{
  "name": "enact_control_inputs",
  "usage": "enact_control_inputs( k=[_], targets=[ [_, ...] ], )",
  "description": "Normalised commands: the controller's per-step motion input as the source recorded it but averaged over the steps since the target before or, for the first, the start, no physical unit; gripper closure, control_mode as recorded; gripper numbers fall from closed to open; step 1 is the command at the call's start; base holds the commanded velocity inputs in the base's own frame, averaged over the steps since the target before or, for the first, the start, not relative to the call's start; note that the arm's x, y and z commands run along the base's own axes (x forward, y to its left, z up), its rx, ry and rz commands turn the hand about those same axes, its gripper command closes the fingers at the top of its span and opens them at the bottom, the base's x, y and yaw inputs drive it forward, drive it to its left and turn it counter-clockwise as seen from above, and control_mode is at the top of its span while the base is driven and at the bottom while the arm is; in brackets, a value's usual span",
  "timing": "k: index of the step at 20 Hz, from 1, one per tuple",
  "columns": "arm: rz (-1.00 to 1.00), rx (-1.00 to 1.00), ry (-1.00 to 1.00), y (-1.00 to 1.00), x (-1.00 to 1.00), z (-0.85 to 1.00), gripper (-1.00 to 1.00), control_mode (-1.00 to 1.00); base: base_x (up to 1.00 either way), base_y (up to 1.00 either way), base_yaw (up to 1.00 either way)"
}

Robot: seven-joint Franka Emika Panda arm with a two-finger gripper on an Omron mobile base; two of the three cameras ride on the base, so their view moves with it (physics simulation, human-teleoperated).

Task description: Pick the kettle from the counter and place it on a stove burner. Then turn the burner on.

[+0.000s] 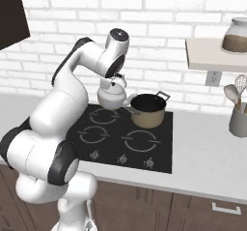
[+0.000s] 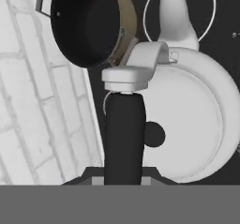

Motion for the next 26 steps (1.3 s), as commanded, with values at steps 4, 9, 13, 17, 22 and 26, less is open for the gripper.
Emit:
enact_control_inputs(
  k=[4, 9, 13, 17, 22, 26],
  targets=[
    [0.00, 0.00, -0.02, 1.00, 0.42, -0.03, 1.00, -1.00, 0.00, 0.00, 0.00],
    [0.00, 0.00, -0.05, 1.00, 0.41, -0.17, 1.00, -1.00, 0.00, 0.00, 0.00],
    [0.00, 0.00, -0.04, 1.00, 0.41, -0.19, 1.00, -1.00, 0.00, 0.00, 0.00],
    [0.00, 0.00, -0.01, 1.00, 0.37, -0.32, 1.00, -1.00, 0.00, 0.00, 0.00],
    [0.05, 0.00, 0.12, 1.00, 0.27, -0.23, 1.00, -1.00, 0.00, 0.00, 0.00],
    [0.11, 0.00, 0.27, 1.00, 0.17, -0.25, 1.00, -1.00, 0.00, 0.00, 0.00]
  ],
)
